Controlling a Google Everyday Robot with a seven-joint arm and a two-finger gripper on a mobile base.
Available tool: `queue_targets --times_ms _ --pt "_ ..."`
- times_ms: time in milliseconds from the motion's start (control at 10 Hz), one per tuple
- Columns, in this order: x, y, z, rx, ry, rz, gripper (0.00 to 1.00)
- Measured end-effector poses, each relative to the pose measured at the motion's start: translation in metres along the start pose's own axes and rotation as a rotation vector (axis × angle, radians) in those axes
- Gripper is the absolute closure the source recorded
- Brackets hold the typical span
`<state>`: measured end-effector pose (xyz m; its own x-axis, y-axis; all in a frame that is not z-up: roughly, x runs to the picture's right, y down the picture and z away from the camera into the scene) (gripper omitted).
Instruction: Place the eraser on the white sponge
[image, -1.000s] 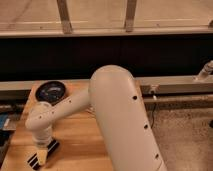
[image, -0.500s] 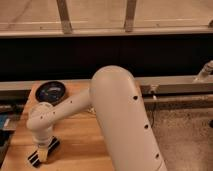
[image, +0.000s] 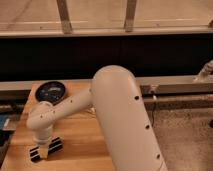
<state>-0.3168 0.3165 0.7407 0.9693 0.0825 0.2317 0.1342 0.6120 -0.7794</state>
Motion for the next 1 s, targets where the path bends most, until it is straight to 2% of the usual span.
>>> queue_targets --times_ms 200,400,700,1000 --pt "0.006 -0.009 -0.006 -0.015 -0.002 0.055 1.00" --pt "0.019 -0.034 -0.020 -0.021 -0.014 0.130 1.00" --pt "0.059 -0.087 -0.058 -0.018 -0.031 0.256 1.00" --pt "0.102 -0.134 -0.110 0.011 -0.032 0.384 1.00"
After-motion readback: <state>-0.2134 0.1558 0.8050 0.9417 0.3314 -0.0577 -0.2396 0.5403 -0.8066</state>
